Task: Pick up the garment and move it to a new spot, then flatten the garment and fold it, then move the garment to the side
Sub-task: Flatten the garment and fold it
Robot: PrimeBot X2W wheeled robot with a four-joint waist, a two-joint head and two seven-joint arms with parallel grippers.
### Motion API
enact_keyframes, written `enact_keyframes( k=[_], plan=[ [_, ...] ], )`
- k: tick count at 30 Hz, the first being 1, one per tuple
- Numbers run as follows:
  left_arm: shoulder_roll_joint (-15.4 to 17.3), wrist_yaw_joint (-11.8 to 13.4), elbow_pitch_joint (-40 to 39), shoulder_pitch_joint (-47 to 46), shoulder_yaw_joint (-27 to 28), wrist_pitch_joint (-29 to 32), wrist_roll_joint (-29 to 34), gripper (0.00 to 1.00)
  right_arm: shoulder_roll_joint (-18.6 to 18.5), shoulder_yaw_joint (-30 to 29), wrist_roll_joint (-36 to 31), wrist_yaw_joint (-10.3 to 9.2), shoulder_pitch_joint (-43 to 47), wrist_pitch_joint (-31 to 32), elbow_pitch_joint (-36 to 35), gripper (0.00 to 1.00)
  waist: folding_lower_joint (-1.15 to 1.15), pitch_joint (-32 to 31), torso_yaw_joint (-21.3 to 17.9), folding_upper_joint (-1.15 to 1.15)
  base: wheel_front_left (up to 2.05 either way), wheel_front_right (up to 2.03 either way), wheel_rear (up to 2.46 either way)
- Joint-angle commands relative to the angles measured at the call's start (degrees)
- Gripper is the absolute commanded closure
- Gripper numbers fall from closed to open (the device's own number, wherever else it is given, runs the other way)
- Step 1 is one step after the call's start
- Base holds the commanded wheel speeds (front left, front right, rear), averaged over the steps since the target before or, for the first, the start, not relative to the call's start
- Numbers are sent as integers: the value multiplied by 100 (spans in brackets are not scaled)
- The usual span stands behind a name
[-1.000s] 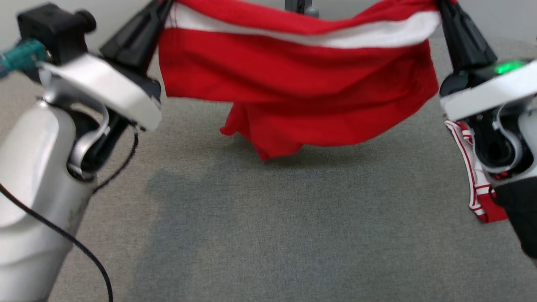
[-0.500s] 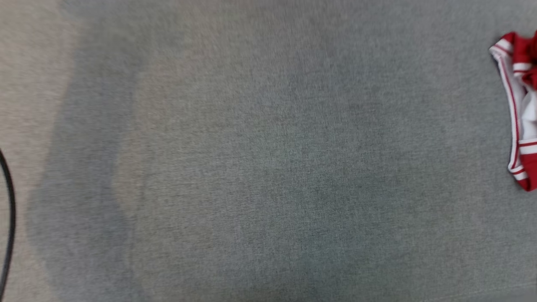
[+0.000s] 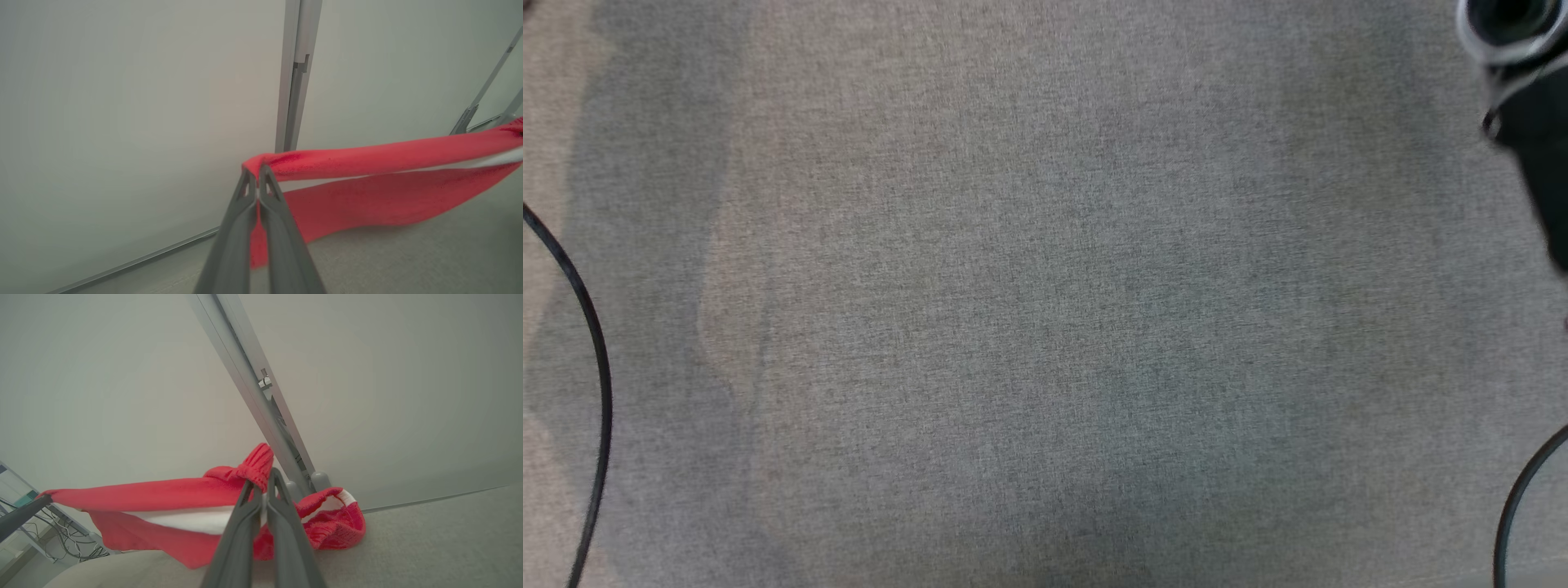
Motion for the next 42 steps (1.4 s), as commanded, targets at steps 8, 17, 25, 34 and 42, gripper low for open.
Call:
enact_keyframes(
  k=[8, 17, 25, 34, 42],
  plan=[
    [662, 9, -848, 1909, -466, -33, -1296, 100, -247, 1066, 465, -1, 1548, -27, -57, 100, 0, -923, 51, 0, 0, 0, 0],
    [946, 186, -1665, 3702, -613, -908, -1493, 100, -439, 1282, 286, -1, 2607, -38, -407, 100, 0, -1988, 123, 0, 0, 0, 0],
    [1132, 772, -2887, 5462, -656, -1309, -1681, 100, -599, 803, -107, -1, 4098, -36, -1182, 99, 0, -2869, 175, 0, 0, 0, 0],
    [1226, 1442, -4314, 7112, -39, -1419, -1525, 100, -736, -320, -933, -2, 6042, -36, -2056, 100, 0, -3351, 303, 0, 0, 0, 0],
    [988, 1657, -4874, 8282, 706, -1427, -1017, 100, -361, -1536, -1499, -16, 7482, -38, -2754, 100, 0, -3555, 382, 0, 0, 0, 0]
  ],
)
